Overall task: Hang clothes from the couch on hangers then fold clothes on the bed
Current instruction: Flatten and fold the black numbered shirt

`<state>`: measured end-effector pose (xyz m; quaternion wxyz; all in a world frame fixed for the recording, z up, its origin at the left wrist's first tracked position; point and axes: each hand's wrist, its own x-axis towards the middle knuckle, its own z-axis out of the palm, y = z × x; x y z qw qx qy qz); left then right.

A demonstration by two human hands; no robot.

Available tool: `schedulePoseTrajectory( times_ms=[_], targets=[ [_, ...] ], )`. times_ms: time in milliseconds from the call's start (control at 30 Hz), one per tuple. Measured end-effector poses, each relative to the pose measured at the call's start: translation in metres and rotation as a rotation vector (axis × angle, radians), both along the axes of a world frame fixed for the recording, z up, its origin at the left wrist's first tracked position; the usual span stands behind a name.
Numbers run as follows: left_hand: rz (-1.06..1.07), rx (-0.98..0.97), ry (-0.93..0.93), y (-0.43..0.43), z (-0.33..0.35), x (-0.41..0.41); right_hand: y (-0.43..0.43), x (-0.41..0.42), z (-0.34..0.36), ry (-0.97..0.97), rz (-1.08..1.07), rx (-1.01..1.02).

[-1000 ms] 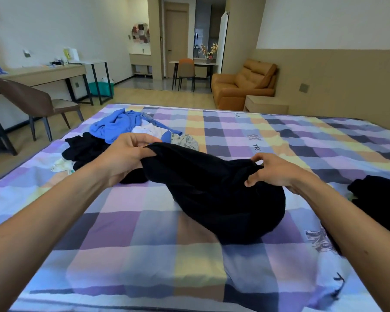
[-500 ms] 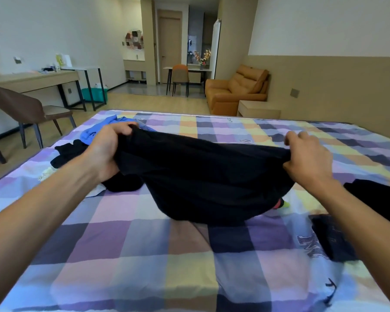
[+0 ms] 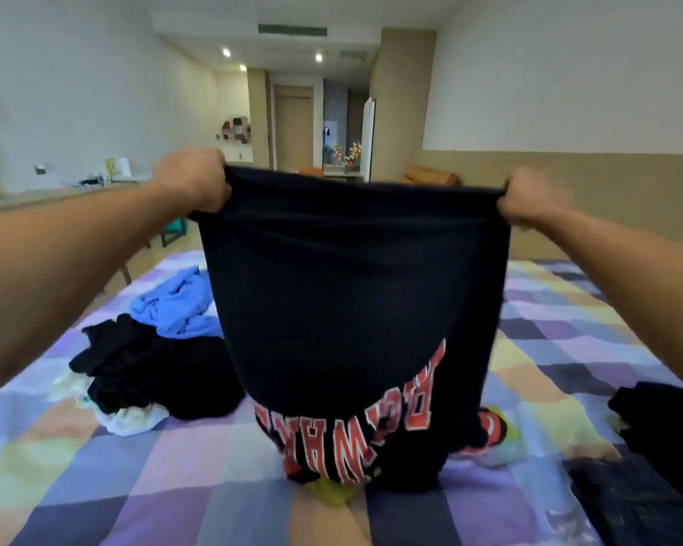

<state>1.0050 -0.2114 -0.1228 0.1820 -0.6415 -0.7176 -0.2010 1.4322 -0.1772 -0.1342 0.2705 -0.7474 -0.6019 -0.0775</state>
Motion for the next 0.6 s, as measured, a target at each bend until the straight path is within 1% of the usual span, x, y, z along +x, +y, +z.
schedulePoseTrajectory(
  times_ms=[33, 67, 133, 200, 267, 300, 333, 367, 400, 467, 533, 600],
  targets=[
    [0.04, 0.09, -0.026, 0.004, 0.027, -0.004, 0.003, -0.002, 0.024, -0.016, -0.036, 0.139],
    [0.073, 0.185, -0.047, 0.005, 0.056, -0.007, 0.007, -0.002, 0.052, 0.037, -0.052, 0.265],
    [0.119, 0.365, -0.048, -0.002, 0.11, -0.015, 0.006, -0.001, 0.104, 0.252, -0.025, 0.467],
    [0.133, 0.497, -0.002, -0.017, 0.149, -0.019, 0.001, 0.001, 0.144, 0.537, 0.109, 0.604],
    [0.117, 0.564, 0.045, -0.034, 0.167, -0.019, -0.006, -0.002, 0.159, 0.747, 0.287, 0.649],
    [0.099, 0.568, 0.063, -0.041, 0.169, -0.018, -0.012, -0.006, 0.16, 0.846, 0.376, 0.62],
    [0.075, 0.553, 0.077, -0.049, 0.168, -0.017, -0.023, -0.012, 0.156, 0.873, 0.452, 0.549],
    [0.039, 0.52, 0.091, -0.055, 0.16, -0.018, -0.035, -0.015, 0.145, 0.806, 0.512, 0.435],
    [-0.013, 0.47, 0.098, -0.06, 0.15, -0.018, -0.045, -0.017, 0.13, 0.697, 0.576, 0.319],
    [-0.184, 0.319, 0.096, -0.066, 0.108, -0.021, -0.068, -0.016, 0.081, 0.474, 0.65, 0.11],
    [-0.339, 0.079, 0.079, -0.071, 0.041, -0.026, -0.081, -0.008, 0.01, 0.259, 0.685, -0.064],
    [-0.448, -0.178, 0.042, -0.08, -0.045, -0.033, -0.091, -0.005, -0.073, 0.108, 0.695, -0.238]
  ],
)
